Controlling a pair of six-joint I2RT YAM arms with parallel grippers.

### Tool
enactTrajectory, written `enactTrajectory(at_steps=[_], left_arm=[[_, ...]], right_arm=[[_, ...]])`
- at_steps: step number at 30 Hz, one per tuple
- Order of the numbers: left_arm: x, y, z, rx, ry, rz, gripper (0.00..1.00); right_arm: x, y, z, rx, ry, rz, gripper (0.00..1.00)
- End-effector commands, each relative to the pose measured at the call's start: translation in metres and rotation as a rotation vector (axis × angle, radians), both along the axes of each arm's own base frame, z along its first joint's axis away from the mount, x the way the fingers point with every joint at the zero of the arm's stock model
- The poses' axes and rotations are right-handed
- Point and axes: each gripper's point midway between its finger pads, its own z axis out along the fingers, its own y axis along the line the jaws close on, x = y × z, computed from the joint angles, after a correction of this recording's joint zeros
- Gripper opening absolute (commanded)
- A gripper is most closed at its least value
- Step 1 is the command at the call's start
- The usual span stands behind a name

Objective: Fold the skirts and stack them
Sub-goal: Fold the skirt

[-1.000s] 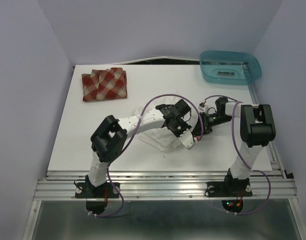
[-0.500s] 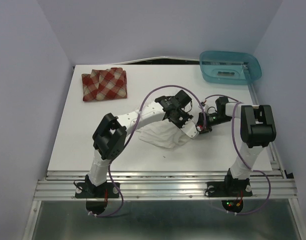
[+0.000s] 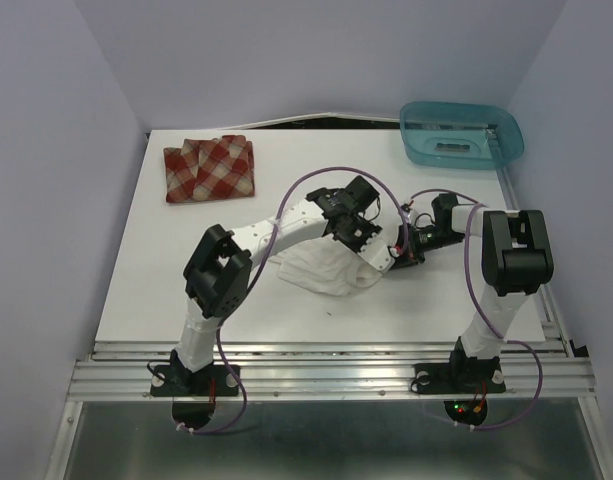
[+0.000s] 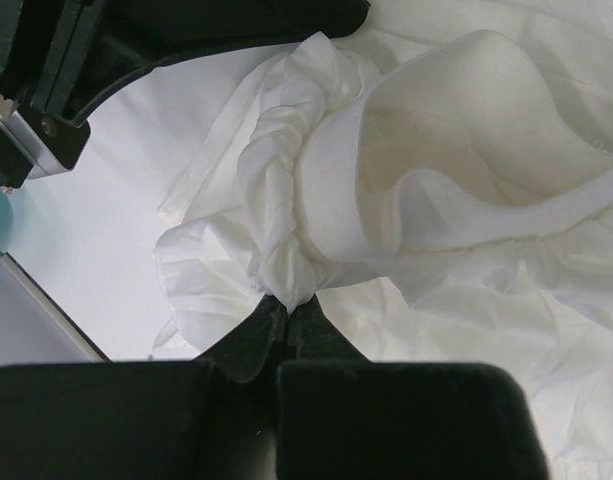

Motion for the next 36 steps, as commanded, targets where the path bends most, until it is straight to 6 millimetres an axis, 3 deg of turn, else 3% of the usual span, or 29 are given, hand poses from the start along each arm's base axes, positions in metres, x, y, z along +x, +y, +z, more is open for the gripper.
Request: enactTrajectory(at_steps=[1,7,12,18,19,23,25,27,29,31,32,34,35,36], left_arm=[[0.012,-0.005,0.022,-0.050,-0.037,0.038,0.00],[0.037,-0.018,0.032,-0.119,-0.044,0.135,0.00],[0.046,-0.029,0.025,-0.163,-0.042,0.187,0.00],[0.019,-0.037,-0.010,-0.147,0.016,0.148,0.00],[0.010,-0.032,-0.027,-0.120,0.034,0.148,0.00],[-0.012,-0.036,-0.036,-0.121,0.059,0.150,0.18],[-0.013,-0.038,-0.018,-0.161,0.072,0.218,0.33],[-0.012,-0.035,-0.005,-0.186,0.113,0.314,0.38],[0.000,-0.029,0.024,-0.246,0.111,0.420,0.40],[0.004,-0.017,0.038,-0.292,0.179,0.557,0.40],[0.004,-0.010,0.058,-0.343,0.194,0.605,0.41],[-0.006,0.006,0.073,-0.402,0.268,0.705,0.42],[-0.009,0.013,0.074,-0.415,0.281,0.742,0.43],[-0.014,0.021,0.063,-0.417,0.301,0.779,0.44]], right_arm=[[0.004,0.001,0.012,0.025,-0.063,0.006,0.01],[-0.004,0.002,0.014,0.037,-0.059,0.010,0.01],[-0.011,0.003,0.014,0.047,-0.041,0.009,0.01],[-0.015,0.008,0.024,0.103,-0.014,-0.001,0.01],[-0.016,0.009,0.025,0.114,-0.005,-0.003,0.01],[-0.018,0.013,0.032,0.160,0.003,-0.002,0.01],[-0.021,0.014,0.034,0.180,0.009,0.002,0.01],[-0.023,0.015,0.035,0.198,0.013,0.007,0.01],[-0.026,0.016,0.036,0.219,0.016,0.012,0.01],[-0.028,0.018,0.037,0.244,0.035,0.014,0.01],[-0.029,0.018,0.038,0.251,0.039,0.015,0.01],[-0.031,0.019,0.037,0.265,0.049,0.017,0.01],[-0.032,0.019,0.037,0.271,0.041,0.023,0.01],[-0.034,0.020,0.040,0.288,0.051,0.024,0.01]])
